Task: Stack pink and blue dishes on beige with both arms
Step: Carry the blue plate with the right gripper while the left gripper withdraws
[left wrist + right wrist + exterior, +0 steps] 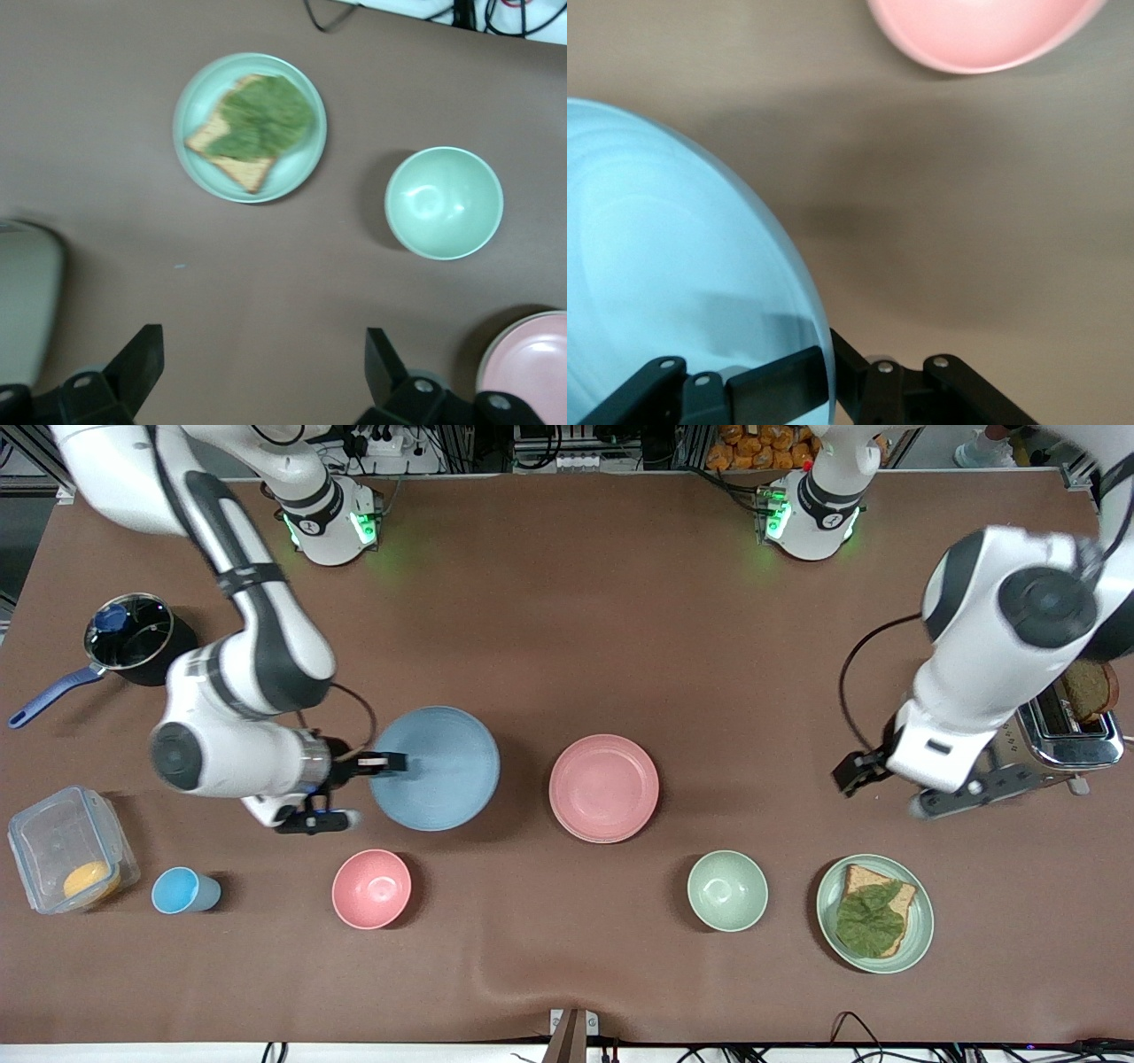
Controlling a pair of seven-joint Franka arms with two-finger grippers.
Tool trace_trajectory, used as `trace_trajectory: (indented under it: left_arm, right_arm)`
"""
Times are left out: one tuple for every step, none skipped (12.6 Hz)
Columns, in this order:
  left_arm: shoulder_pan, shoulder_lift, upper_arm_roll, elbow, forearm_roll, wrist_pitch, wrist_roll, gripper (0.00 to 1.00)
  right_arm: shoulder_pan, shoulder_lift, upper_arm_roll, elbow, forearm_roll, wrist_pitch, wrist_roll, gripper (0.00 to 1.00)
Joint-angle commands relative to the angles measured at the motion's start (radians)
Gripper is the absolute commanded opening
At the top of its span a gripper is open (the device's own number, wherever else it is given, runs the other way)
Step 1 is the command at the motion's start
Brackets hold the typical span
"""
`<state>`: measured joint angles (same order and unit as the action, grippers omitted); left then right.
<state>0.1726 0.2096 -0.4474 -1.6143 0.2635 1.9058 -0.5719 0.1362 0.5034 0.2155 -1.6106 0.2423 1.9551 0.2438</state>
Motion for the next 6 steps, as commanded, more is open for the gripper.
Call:
trace_trajectory:
  left_arm:
    - [0.010,-0.062,-0.005,0.055,0.022,-0.153,0.052,1.00]
    - [0.015,-0.062,-0.005,0.088,0.020,-0.204,0.081,1.00]
    - [0.015,-0.064,-0.005,0.103,0.022,-0.229,0.108,1.00]
    - [0.022,-0.078,-0.004,0.106,0.020,-0.232,0.144,1.00]
    - [0.066,-0.102,-0.004,0.108,-0.003,-0.232,0.208,1.00]
    - [0.070,-0.134,0.024,0.099,-0.054,-0.235,0.281,1.00]
  right_arm:
    - [0.141,0.072,-0.015,0.038,0.011,0.089,0.151,0.00]
    - [0.179,0.098,-0.015,0.038,0.009,0.155,0.216,0.00]
    - [0.219,0.124,-0.015,0.038,0.009,0.224,0.245,0.00]
    - [0.259,0.142,-0.015,0.038,0.011,0.273,0.252,0.00]
    - [0.291,0.150,-0.021,0.038,0.009,0.304,0.258,0.00]
    - [0.298,0.161,-0.022,0.040,0.003,0.323,0.262,0.00]
